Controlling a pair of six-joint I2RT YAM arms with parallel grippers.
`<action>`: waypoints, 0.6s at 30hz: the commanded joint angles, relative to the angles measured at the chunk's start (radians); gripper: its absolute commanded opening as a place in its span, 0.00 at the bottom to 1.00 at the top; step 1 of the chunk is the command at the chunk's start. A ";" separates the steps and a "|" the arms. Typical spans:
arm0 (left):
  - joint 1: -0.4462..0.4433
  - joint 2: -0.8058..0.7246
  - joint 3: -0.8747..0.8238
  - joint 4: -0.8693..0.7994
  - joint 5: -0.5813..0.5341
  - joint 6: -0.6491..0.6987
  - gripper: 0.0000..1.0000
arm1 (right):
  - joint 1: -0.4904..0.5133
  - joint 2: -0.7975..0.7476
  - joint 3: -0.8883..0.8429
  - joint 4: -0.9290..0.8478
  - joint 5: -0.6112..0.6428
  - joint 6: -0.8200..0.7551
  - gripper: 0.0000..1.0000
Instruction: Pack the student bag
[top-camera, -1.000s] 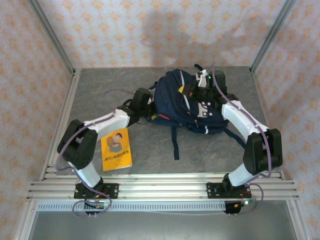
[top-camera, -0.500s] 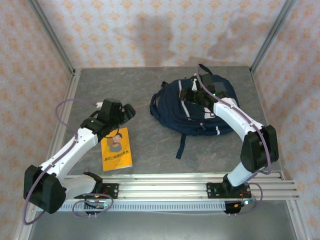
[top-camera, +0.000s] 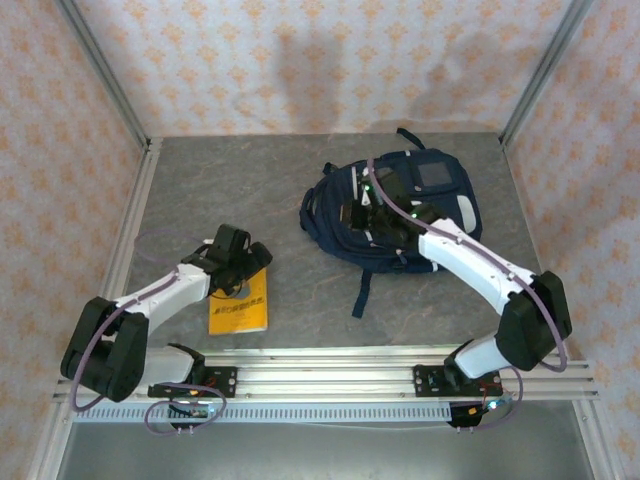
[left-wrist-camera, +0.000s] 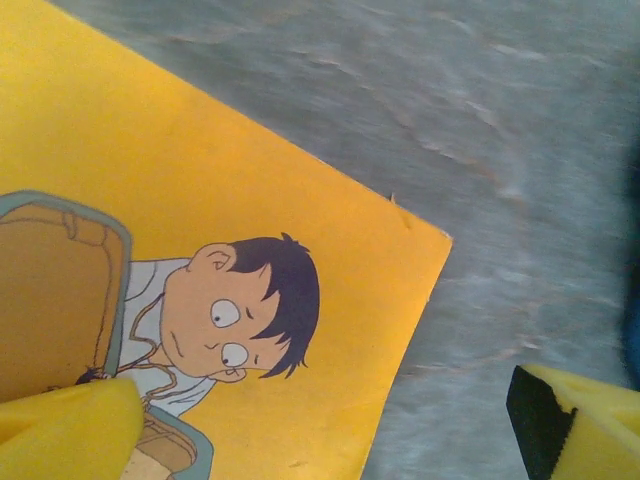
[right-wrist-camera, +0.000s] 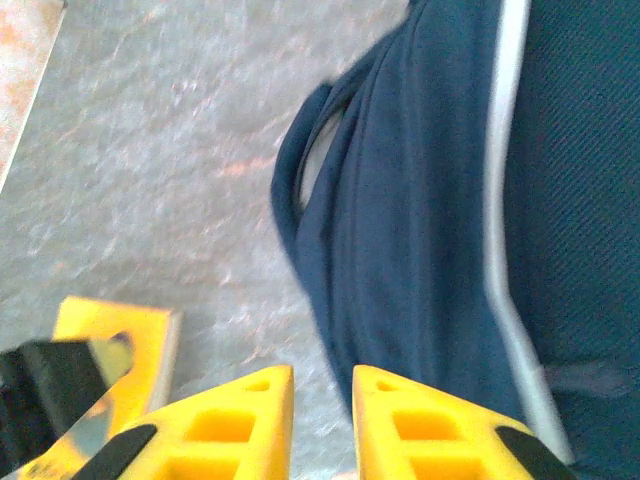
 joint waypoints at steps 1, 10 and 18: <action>-0.063 0.081 -0.080 0.228 0.169 -0.116 0.97 | 0.041 0.037 -0.056 0.026 -0.136 0.087 0.21; -0.107 -0.114 -0.029 0.122 0.094 -0.084 0.97 | 0.073 0.065 -0.136 0.056 -0.162 0.126 0.18; -0.051 -0.252 -0.005 -0.143 -0.067 0.092 0.97 | 0.165 0.114 -0.157 0.077 -0.100 0.128 0.18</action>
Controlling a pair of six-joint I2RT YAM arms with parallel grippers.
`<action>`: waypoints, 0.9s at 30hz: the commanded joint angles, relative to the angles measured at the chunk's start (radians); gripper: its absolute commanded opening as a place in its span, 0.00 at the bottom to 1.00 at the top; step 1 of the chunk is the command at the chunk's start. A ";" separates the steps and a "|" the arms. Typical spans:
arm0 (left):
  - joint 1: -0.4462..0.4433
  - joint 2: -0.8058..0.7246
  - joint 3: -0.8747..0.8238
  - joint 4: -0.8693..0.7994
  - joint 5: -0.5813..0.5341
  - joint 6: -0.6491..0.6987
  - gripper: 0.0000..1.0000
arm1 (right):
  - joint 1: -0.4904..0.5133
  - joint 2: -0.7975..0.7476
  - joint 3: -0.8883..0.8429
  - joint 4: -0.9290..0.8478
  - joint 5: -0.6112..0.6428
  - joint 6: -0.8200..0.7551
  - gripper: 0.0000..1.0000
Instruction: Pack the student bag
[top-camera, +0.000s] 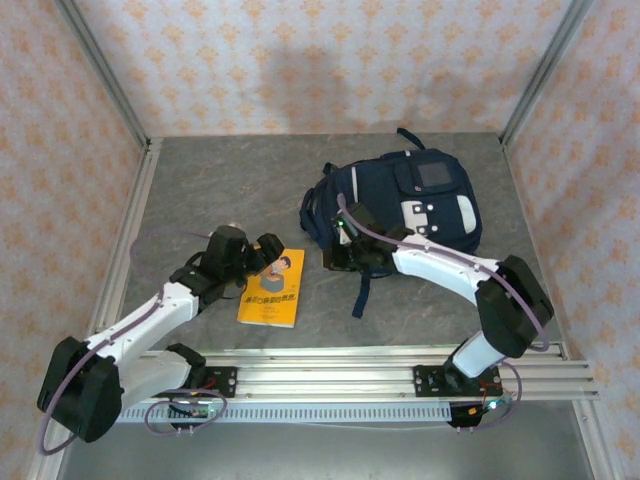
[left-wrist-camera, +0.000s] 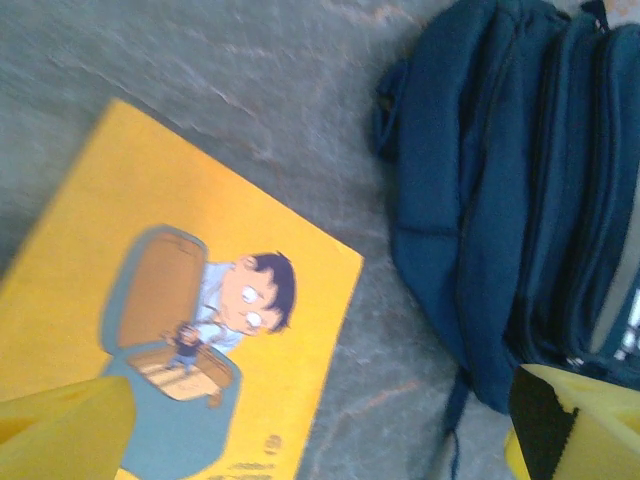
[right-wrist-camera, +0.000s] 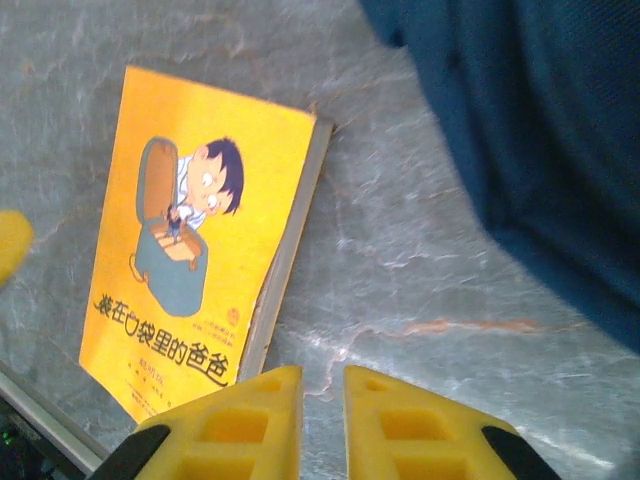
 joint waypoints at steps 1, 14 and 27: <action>0.036 0.004 0.000 -0.160 -0.100 0.096 0.97 | 0.030 0.018 -0.035 0.064 0.049 0.036 0.19; 0.073 0.101 -0.154 0.039 0.036 0.096 0.97 | 0.077 0.077 -0.217 0.481 -0.001 0.348 0.40; -0.001 0.021 -0.220 0.137 0.221 0.025 0.97 | 0.079 0.133 -0.218 0.465 0.010 0.342 0.42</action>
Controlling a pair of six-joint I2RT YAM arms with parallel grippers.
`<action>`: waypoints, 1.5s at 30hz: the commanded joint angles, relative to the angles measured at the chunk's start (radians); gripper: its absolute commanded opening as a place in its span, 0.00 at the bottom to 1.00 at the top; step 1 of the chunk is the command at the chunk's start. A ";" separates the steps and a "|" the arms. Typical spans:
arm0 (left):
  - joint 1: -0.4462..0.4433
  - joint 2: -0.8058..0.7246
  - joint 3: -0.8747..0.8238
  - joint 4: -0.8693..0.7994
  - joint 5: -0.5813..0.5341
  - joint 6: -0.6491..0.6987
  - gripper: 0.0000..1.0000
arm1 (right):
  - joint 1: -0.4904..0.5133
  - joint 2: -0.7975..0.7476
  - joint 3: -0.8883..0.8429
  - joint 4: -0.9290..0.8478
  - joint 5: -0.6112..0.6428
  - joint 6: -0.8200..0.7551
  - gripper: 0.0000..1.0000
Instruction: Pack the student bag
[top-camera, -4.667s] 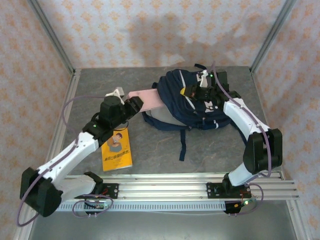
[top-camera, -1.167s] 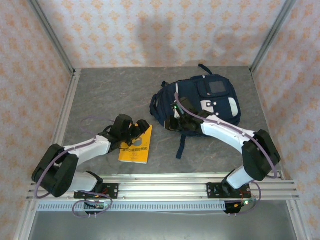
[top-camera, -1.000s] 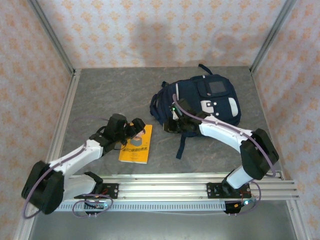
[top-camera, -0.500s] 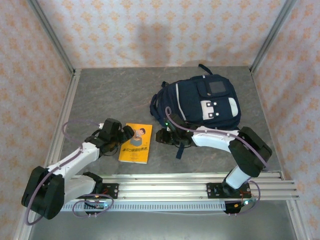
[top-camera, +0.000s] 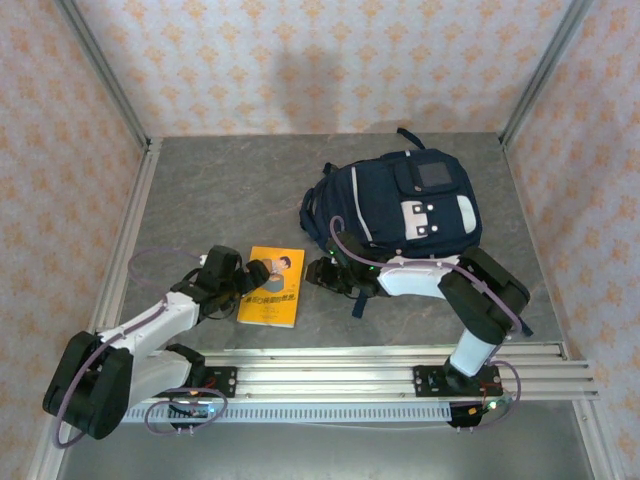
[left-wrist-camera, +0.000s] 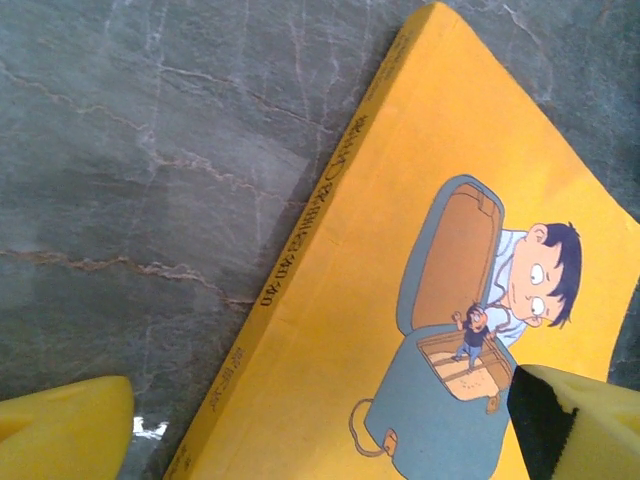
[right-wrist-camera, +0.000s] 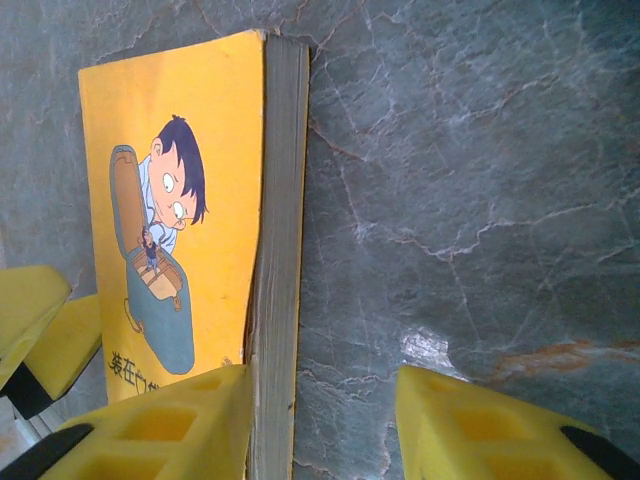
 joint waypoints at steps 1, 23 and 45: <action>-0.067 -0.020 -0.021 0.091 0.209 -0.040 0.97 | 0.006 0.008 0.002 -0.017 0.017 -0.019 0.42; -0.089 -0.059 0.005 -0.050 0.084 0.057 0.97 | 0.000 0.080 0.110 -0.154 -0.061 -0.118 0.45; -0.091 0.065 0.000 0.107 0.191 0.028 0.94 | 0.030 0.155 0.240 -0.207 -0.127 -0.108 0.39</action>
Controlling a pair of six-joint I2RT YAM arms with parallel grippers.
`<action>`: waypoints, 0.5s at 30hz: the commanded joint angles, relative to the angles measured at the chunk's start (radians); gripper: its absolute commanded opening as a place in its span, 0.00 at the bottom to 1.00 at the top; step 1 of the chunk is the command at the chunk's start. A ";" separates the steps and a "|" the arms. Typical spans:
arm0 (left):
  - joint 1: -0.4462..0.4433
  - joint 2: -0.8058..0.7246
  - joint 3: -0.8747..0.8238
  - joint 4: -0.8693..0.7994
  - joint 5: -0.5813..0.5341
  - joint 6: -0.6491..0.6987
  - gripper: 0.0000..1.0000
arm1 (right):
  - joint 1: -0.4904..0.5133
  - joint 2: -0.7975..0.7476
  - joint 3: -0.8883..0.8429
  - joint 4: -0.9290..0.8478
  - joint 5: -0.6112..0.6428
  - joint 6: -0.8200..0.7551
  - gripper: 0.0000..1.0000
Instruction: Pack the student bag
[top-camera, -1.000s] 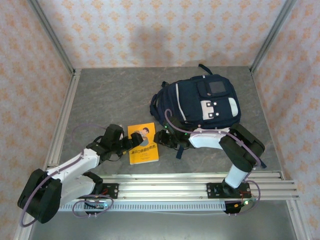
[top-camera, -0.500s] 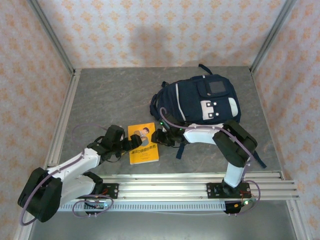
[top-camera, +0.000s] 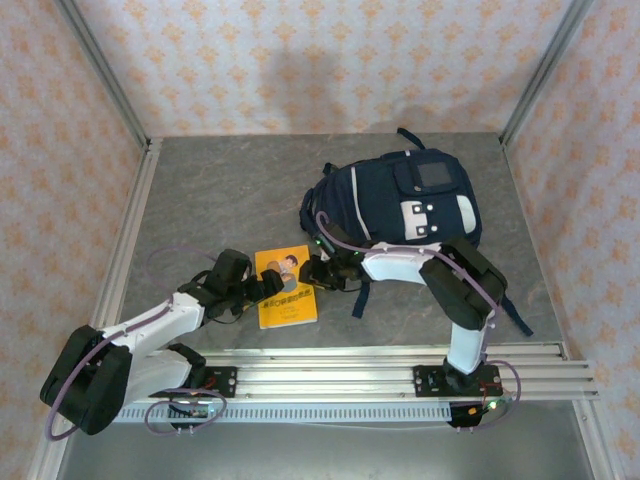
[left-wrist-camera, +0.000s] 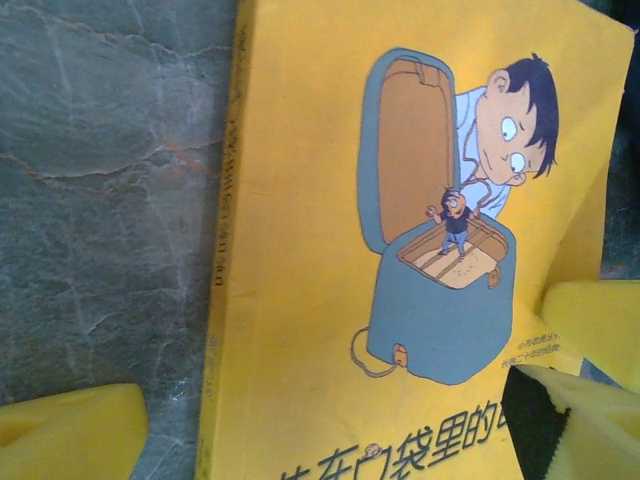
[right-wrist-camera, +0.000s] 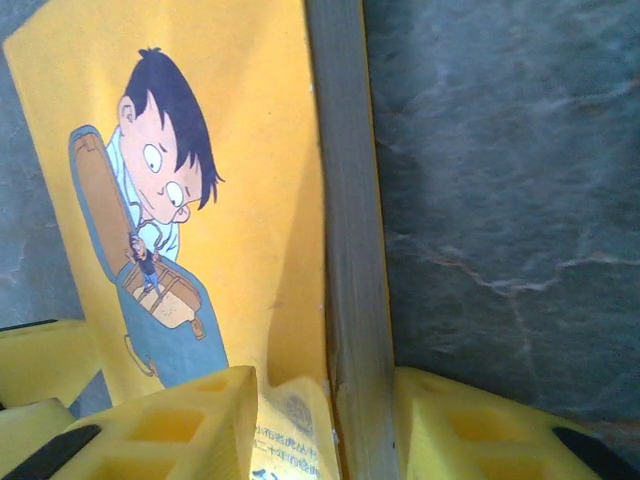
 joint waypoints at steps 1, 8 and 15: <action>-0.003 0.022 -0.008 0.105 0.082 -0.015 0.94 | 0.035 0.009 0.037 0.000 -0.019 -0.029 0.39; -0.007 0.025 -0.012 0.122 0.094 -0.023 0.94 | 0.043 0.041 0.021 0.103 -0.105 0.040 0.40; -0.008 0.000 -0.013 0.095 0.088 -0.013 0.94 | 0.042 -0.039 0.021 0.064 -0.081 0.034 0.37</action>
